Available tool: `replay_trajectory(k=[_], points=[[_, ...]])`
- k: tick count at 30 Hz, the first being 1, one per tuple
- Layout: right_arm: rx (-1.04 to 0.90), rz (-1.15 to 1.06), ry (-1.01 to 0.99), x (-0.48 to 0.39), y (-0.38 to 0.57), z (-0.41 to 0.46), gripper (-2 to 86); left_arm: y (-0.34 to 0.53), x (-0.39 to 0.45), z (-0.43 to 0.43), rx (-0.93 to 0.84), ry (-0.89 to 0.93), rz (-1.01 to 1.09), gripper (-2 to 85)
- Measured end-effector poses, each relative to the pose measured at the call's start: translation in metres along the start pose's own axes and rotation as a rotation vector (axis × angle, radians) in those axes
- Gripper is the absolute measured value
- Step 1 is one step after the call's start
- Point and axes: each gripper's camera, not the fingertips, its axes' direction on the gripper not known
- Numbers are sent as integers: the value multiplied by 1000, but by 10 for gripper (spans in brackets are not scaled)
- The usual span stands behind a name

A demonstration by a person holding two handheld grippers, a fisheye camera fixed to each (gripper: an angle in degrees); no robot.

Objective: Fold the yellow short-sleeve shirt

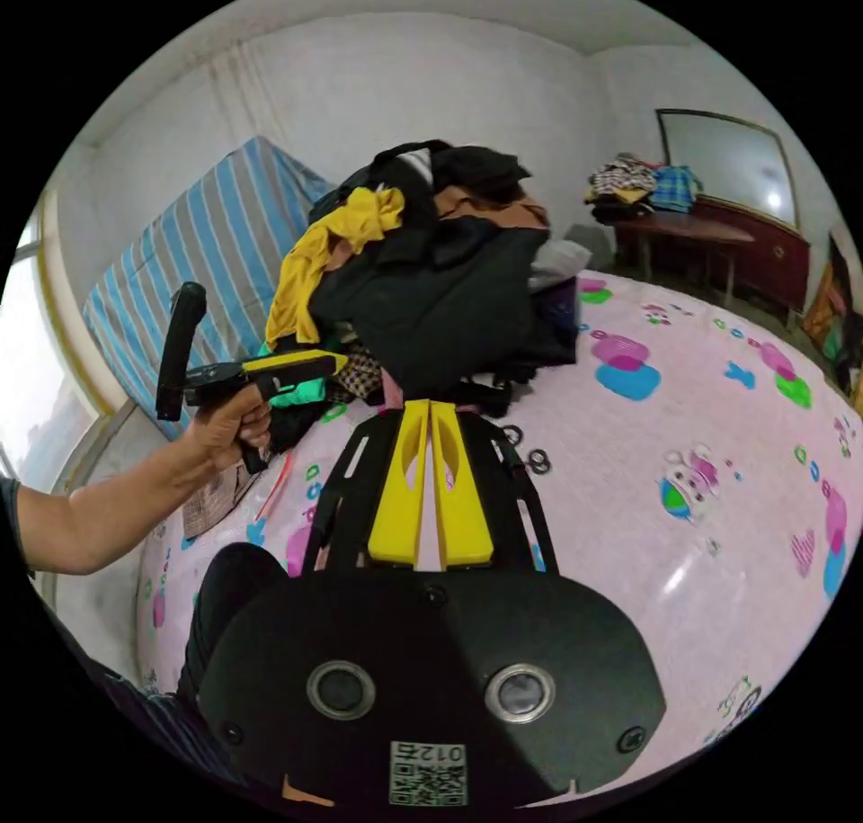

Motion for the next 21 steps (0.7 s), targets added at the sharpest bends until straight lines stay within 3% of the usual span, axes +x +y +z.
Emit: replay_trajectory(k=[4,9,21], points=[[-46,-43,-71,-22,-47,81,-9,-20,-95,18,15,-176,-161,86],[-100,-89,-139,-39,-95,158,0,-42,-163,48,-39,-257,-240,97],[-74,-31,-238,-15,-174,225,46,-57,-179,28,-4,-141,-35,19]])
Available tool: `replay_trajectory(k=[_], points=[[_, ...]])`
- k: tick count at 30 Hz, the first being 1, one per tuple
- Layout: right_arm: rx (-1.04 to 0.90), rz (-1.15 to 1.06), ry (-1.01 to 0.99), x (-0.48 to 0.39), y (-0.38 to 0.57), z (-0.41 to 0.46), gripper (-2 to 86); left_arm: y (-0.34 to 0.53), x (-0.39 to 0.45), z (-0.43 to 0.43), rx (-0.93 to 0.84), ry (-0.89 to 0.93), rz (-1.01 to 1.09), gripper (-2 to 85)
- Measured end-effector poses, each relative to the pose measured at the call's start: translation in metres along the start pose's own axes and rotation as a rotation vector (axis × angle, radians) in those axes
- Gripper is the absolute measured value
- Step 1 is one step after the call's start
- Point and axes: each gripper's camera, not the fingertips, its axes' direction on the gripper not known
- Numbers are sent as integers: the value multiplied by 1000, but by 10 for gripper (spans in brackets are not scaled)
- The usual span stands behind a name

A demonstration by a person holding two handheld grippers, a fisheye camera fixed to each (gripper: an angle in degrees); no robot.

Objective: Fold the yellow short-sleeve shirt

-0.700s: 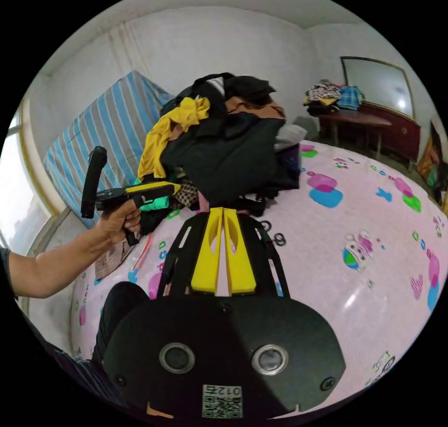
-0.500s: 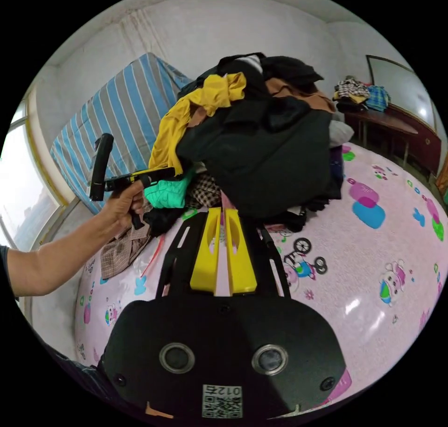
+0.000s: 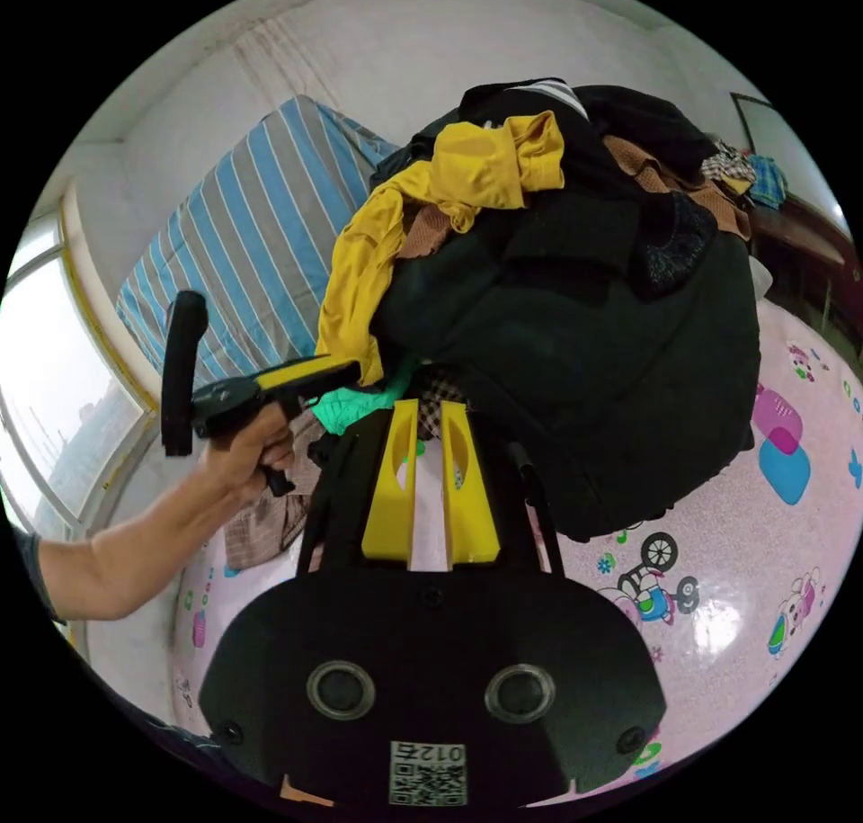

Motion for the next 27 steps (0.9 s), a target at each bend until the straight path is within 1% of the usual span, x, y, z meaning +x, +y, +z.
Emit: replay_trajectory(k=[2,3,5,7,10,11,13,15,17,18,20,22,27], points=[[20,60,-75,15,-10,-4,61,1,5,-14,9,58,34,12],[20,71,-97,18,-12,-5,63,2,12,-19,-29,184,73,8],[-2,96,-195,26,-21,-6,75,7,32,-30,-32,187,158,4],[-40,102,-230,30,-26,-8,86,14,52,-41,-26,231,204,1],[-70,107,-225,42,-27,-17,91,19,65,-47,-35,277,199,0],[-94,117,-231,48,-25,-21,91,22,72,-51,-34,307,210,0],[-138,127,-216,57,-20,-30,87,30,92,-60,-27,297,249,0],[-167,121,-205,66,-12,-42,75,35,109,-68,-14,333,280,0],[-234,96,-209,77,0,-60,19,38,129,-75,-14,356,308,0],[-243,90,-206,80,4,-66,13,38,144,-79,-17,363,332,0],[-222,90,-185,98,21,-100,-1,38,168,-85,-22,377,374,0],[-183,135,-181,120,37,-132,-5,37,196,-90,-34,407,422,0],[-90,254,-87,187,95,-236,-9,38,309,-105,-47,502,581,0]])
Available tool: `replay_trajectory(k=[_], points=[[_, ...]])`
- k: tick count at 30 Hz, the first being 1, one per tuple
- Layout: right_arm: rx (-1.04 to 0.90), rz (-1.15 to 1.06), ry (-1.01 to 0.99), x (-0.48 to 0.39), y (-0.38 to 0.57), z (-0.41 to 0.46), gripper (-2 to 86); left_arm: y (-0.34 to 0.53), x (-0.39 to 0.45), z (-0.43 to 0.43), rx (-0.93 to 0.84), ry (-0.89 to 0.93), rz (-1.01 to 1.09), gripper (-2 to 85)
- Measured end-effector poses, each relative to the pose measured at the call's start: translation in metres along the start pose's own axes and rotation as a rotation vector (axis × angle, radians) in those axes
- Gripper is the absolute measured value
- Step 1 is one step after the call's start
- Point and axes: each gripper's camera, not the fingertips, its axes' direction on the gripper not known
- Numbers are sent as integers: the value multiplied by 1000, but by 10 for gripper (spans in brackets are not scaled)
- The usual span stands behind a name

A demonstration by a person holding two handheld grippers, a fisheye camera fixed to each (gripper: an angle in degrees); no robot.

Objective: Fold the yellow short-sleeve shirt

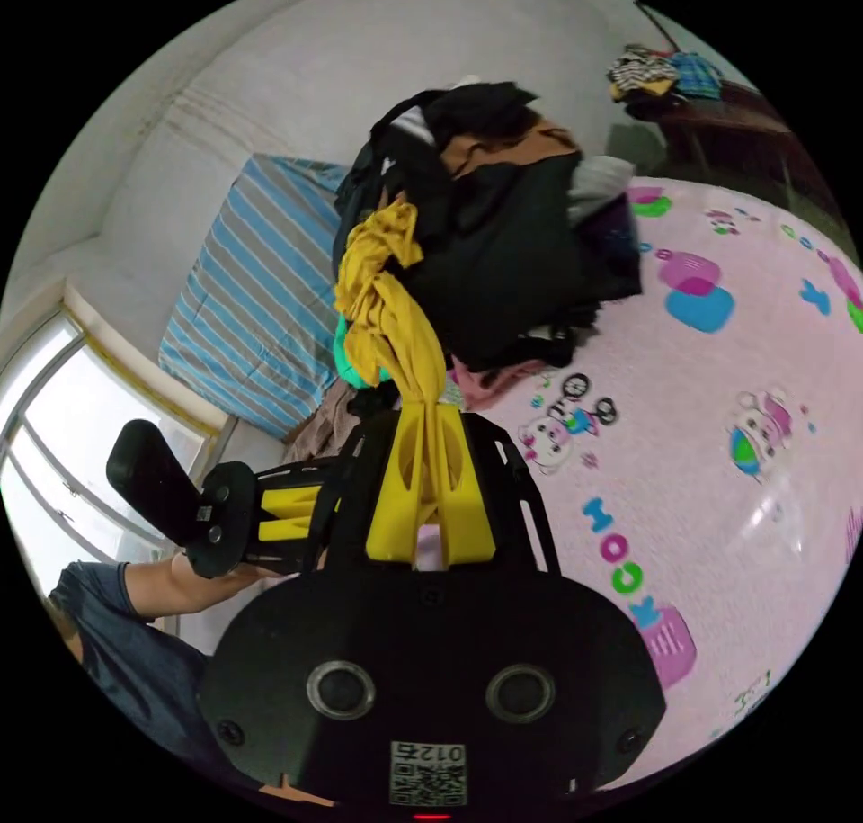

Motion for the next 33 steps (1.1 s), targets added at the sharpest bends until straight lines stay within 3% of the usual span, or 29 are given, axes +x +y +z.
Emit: replay_trajectory(k=[10,15,23,29,33], points=[[165,258,221,131,165,-228,-9,-106,213,87,-68,201,312,3],[299,414,368,157,243,-326,-9,-138,260,105,-39,340,380,9],[411,627,666,196,326,-441,-8,-151,231,161,-109,240,329,15],[395,687,709,225,369,-483,-8,-155,200,208,-177,175,219,44],[412,695,685,233,387,-507,-8,-175,197,226,-190,174,296,65]])
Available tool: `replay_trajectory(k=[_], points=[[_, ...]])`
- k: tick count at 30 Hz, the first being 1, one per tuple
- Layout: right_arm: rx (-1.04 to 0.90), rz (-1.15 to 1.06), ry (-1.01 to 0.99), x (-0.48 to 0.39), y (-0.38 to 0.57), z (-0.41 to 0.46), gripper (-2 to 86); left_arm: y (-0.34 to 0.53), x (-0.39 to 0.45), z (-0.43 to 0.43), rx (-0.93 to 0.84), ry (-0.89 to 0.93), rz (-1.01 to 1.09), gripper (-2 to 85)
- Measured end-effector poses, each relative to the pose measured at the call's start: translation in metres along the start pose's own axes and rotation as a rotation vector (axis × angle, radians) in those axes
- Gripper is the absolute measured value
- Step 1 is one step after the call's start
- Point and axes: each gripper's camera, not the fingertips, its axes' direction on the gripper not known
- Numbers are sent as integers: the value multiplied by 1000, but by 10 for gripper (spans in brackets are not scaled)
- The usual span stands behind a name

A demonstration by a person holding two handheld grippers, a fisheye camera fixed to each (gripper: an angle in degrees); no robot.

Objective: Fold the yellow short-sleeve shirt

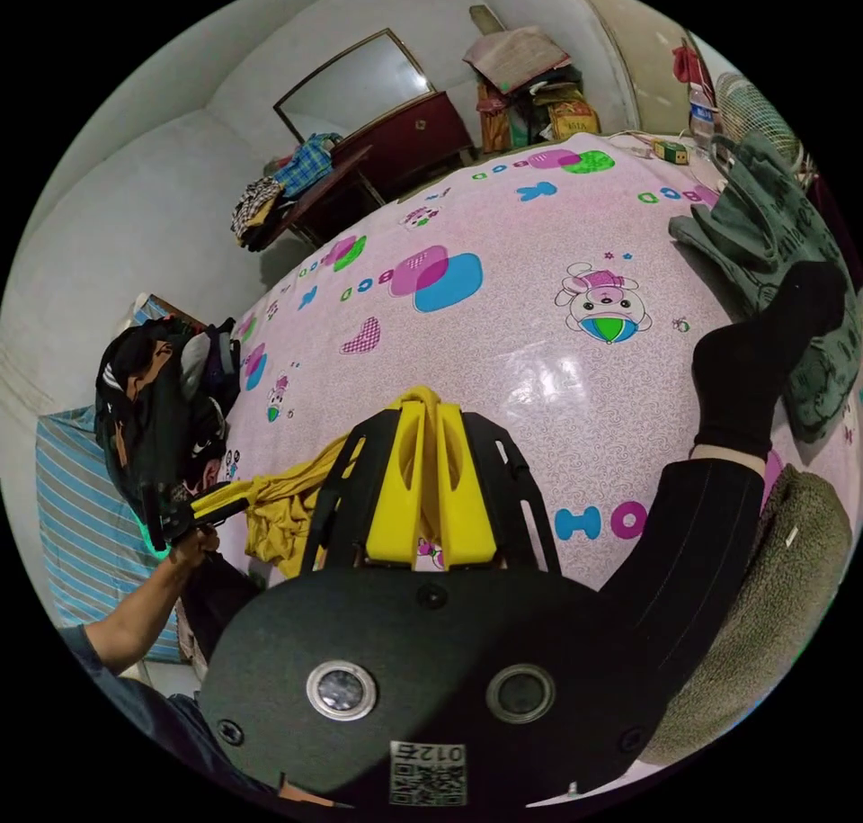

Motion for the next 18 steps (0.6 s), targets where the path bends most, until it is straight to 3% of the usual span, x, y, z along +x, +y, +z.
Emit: replay_trajectory(k=[7,18], points=[[-1,-2,-5,48,-2,-34,-8,-24,-16,8,-61,29,162,86],[5,26,-19,99,12,-95,-8,-40,-30,17,-97,68,157,35]])
